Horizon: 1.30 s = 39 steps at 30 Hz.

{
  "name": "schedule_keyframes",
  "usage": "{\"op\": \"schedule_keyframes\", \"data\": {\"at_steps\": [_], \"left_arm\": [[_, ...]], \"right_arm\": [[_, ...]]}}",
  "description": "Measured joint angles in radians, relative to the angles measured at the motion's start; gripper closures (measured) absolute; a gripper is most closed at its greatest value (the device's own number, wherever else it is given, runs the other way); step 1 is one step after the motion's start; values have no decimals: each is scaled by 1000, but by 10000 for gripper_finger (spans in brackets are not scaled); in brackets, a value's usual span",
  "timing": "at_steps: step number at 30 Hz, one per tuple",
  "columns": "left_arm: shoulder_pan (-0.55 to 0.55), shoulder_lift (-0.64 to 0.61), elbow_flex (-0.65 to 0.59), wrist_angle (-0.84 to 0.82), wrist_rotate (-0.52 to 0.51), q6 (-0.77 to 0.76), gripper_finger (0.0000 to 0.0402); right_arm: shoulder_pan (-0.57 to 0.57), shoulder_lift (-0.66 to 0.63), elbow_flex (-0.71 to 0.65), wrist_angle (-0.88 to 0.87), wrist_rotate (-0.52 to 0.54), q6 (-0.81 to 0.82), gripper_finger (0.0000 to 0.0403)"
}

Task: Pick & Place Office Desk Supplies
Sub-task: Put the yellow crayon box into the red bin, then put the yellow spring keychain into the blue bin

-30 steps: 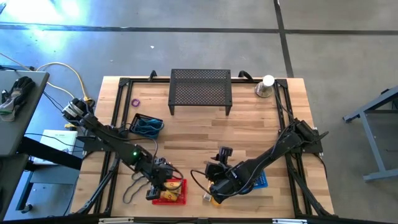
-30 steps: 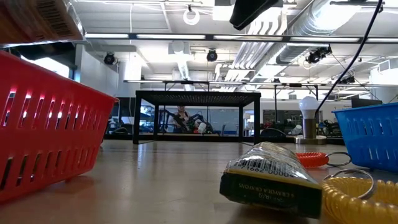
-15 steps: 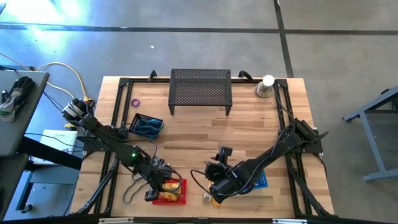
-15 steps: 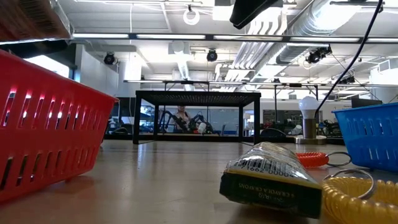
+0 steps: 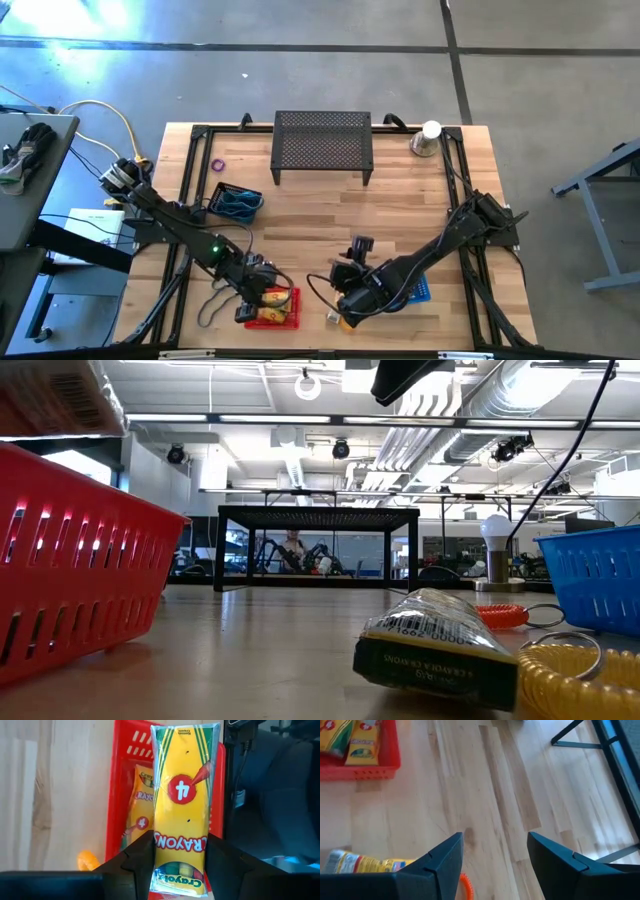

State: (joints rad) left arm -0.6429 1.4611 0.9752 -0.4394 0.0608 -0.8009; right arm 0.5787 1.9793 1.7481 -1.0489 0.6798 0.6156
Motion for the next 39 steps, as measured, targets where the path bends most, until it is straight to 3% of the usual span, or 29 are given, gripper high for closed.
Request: {"op": "schedule_keyframes", "data": {"at_steps": [5, 12, 18, 21, 24, 30, 39], "left_arm": [[-31, 20, 0, 3, -42, 71, 243], [-16, 36, 0, -6, -70, 71, 175], [63, -13, 0, -11, 127, 201, 158], [87, -64, 0, -27, 146, 212, 157], [112, -123, 0, -132, 119, 239, 157], [144, -197, 0, -420, -46, 200, 157], [65, -158, -1, -383, -66, 131, 157]], "right_arm": [[4, 0, 0, 0, -10, -14, 192], [2, 0, 0, 2, -10, -18, 192], [-4, 0, 0, 4, -10, -21, 192], [-5, 0, 0, 4, -10, -21, 192], [-5, 0, 0, 7, -10, -18, 192], [-5, 0, 0, 7, -10, -18, 192], [-5, 0, 0, 7, -10, -21, 192]]}}
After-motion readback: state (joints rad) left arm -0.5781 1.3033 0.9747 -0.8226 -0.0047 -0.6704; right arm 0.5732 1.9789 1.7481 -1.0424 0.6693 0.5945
